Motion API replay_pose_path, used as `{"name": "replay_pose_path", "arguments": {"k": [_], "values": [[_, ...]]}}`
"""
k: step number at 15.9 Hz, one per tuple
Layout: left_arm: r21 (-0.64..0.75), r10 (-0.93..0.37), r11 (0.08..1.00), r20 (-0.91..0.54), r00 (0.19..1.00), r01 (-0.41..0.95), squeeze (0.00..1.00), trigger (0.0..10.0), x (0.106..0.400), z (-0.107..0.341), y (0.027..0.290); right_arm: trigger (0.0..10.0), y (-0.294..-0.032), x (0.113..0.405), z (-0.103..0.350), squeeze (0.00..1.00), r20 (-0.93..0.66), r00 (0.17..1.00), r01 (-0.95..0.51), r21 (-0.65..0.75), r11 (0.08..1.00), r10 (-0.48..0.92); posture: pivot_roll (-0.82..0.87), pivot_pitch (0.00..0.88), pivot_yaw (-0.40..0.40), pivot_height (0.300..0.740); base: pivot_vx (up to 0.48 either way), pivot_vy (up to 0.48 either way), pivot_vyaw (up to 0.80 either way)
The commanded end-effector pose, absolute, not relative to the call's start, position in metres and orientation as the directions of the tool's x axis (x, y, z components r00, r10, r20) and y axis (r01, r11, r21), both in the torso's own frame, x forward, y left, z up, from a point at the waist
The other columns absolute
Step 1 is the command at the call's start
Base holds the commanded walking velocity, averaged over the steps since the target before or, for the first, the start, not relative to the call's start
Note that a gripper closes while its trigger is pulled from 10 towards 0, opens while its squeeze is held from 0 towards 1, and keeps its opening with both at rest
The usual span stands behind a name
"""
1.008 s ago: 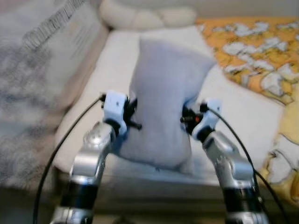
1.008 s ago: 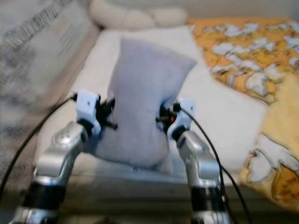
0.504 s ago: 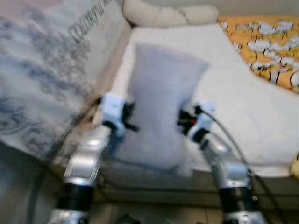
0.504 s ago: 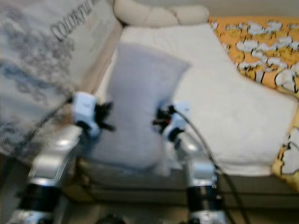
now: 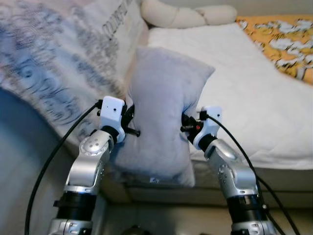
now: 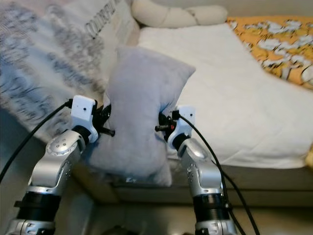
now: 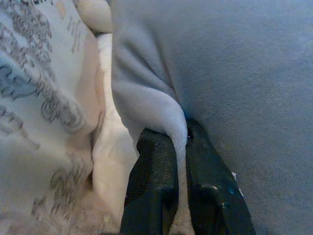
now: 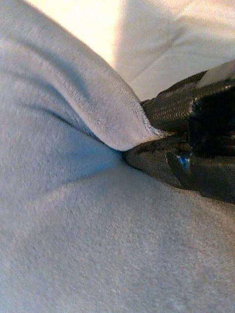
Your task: Clean up the room
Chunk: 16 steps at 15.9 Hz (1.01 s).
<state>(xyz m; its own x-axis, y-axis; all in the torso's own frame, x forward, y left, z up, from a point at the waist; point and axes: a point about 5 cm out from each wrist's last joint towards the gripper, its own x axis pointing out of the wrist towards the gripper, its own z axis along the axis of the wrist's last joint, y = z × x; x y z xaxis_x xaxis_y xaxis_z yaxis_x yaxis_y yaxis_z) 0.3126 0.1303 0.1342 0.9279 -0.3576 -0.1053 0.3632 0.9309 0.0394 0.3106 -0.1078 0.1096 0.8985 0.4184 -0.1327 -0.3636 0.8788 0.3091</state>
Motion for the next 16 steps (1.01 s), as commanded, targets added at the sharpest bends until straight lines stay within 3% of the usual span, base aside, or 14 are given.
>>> {"name": "replay_pose_path", "arguments": {"k": [1,8,12,16], "values": [[0.047,-0.392,0.917,-0.085,0.916,0.397,0.0,10.0,0.3133,0.1398,0.121,10.0,-0.1028,0.3135,0.122,0.0,-0.076,0.893,-0.403,0.303,0.864,0.443,0.02,0.0,0.081,0.74,0.0,0.375,0.0],[0.047,-0.392,0.917,-0.085,0.916,0.397,0.0,10.0,0.3133,0.1398,0.121,10.0,-0.1028,0.3135,0.122,0.0,-0.076,0.893,-0.403,0.303,0.864,0.443,0.02,0.0,0.081,0.74,0.0,0.375,0.0],[0.051,-0.381,0.921,-0.086,0.921,0.386,0.0,10.0,0.3166,0.1413,0.1201,10.0,-0.1067,0.3163,0.1141,0.0,-0.125,0.901,-0.35,0.352,0.868,0.415,0.01,0.0,0.08,0.74,0.303,0.0,0.0],[0.059,-0.379,0.921,-0.088,0.921,0.384,0.0,10.0,0.317,0.1404,0.1194,10.0,-0.1084,0.3165,0.1135,0.0,-0.127,0.904,-0.345,0.35,0.871,0.408,0.01,0.0,0.082,0.74,0.0,0.0,0.0]]}}
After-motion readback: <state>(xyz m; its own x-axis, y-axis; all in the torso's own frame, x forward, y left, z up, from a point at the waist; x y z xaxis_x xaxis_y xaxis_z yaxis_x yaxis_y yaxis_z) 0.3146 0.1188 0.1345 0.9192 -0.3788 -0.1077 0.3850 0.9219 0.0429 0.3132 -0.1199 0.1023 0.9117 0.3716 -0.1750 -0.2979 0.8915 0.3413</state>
